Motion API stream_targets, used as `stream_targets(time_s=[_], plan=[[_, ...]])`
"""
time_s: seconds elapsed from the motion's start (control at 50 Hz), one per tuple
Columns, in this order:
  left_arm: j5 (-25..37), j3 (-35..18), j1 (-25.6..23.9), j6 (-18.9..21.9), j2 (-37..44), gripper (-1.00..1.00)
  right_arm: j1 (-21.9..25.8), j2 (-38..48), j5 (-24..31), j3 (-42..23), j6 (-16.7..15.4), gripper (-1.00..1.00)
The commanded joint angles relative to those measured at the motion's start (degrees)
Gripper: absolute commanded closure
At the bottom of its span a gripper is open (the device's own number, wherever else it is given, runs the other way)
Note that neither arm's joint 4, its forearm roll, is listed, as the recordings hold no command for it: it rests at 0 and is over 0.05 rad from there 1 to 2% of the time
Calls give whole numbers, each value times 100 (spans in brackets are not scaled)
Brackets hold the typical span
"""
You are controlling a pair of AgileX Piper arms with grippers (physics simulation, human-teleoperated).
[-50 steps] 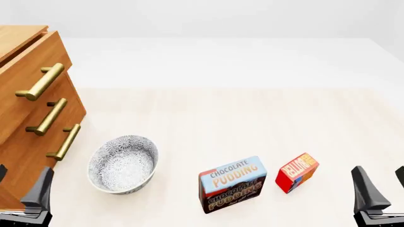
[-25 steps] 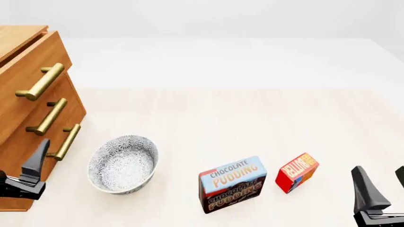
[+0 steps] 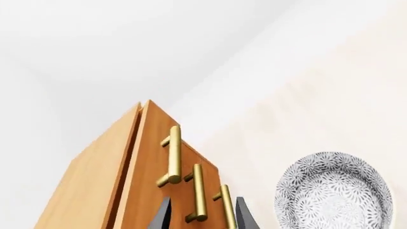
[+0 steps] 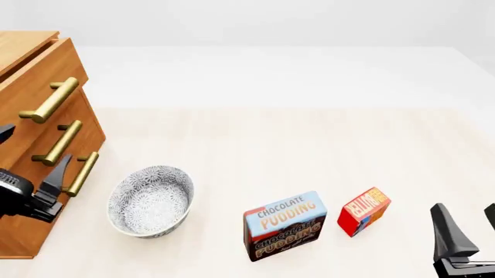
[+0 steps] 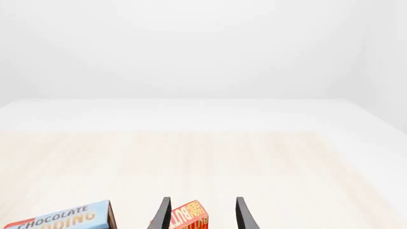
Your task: Put the butter at the back in the top drawer of the cabinet and close it.
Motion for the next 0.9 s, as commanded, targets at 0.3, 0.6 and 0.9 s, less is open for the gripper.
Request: stream_targets(time_s=[0.3, 0.6, 0.9], plan=[[-17, -323, 129, 950, 466, -100, 0, 0, 0, 0, 0, -100], [-263, -345, 218, 1481, 776, -100, 0, 0, 0, 0, 0, -100], [-693, -165, 363, 1908, 983, -100, 0, 0, 0, 0, 0, -100]])
